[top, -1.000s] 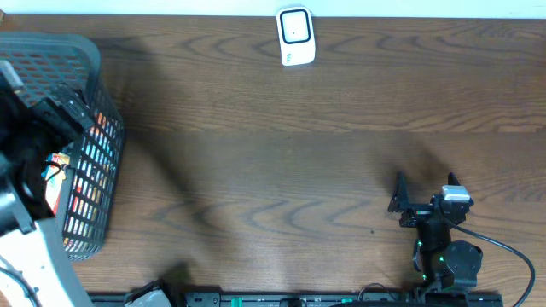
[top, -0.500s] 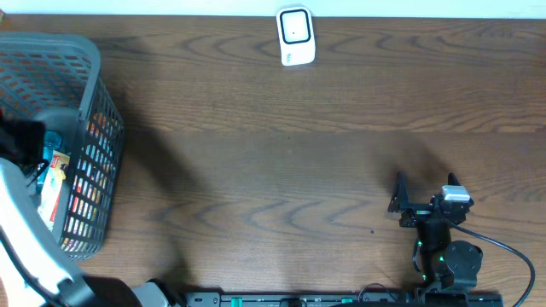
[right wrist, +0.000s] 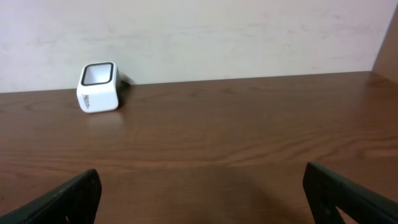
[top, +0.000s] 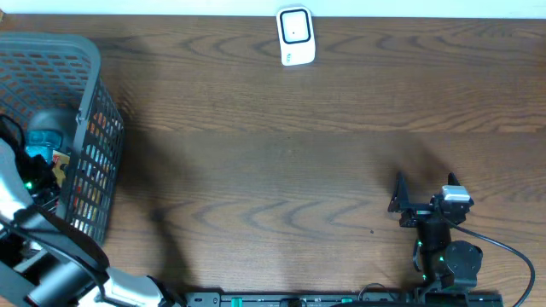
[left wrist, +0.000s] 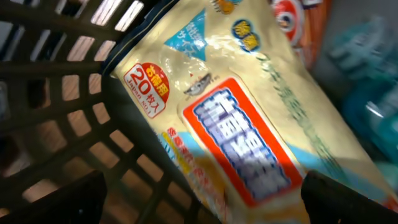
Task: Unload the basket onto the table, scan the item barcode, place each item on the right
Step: 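Reach the left gripper into the grey basket toward a snack bag, then grasp the white-and-blue snack bag and lift it out with left gripper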
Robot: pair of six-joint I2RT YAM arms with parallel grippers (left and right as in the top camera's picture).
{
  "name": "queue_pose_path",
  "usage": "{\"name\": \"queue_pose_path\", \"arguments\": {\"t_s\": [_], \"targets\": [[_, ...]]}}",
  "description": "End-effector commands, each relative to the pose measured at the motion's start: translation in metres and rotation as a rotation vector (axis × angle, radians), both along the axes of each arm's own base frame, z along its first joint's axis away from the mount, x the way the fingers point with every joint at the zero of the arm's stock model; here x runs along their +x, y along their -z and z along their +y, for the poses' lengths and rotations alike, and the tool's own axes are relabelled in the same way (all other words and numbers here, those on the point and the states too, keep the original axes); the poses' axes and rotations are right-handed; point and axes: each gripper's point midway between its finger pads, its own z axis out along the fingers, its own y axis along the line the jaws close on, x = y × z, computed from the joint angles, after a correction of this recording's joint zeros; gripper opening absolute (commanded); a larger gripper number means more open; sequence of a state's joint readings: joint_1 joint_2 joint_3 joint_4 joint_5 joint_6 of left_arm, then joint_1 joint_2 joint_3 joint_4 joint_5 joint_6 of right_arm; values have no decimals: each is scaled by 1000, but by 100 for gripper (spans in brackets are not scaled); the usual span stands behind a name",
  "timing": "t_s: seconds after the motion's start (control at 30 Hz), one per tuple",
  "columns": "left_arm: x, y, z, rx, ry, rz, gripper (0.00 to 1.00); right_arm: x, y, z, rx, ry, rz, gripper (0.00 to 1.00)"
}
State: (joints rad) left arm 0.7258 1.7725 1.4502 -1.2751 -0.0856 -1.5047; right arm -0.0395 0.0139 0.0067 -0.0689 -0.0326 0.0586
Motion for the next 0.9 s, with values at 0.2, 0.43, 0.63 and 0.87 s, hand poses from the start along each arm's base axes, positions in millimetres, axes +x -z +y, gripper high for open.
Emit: {"name": "queue_pose_path", "arguments": {"t_s": [0.2, 0.43, 0.63, 0.87], "targets": [[-20, 51, -8, -36, -70, 119, 99, 0, 1, 2, -12, -7, 3, 99], [-32, 90, -11, -16, 12, 129, 99, 0, 1, 2, -12, -7, 3, 99], [-39, 123, -17, -22, 155, 107, 78, 0, 1, 2, -12, -7, 3, 99], [-30, 117, -12, -24, 262, 67, 10, 0, 1, 2, -12, -7, 3, 99]]}}
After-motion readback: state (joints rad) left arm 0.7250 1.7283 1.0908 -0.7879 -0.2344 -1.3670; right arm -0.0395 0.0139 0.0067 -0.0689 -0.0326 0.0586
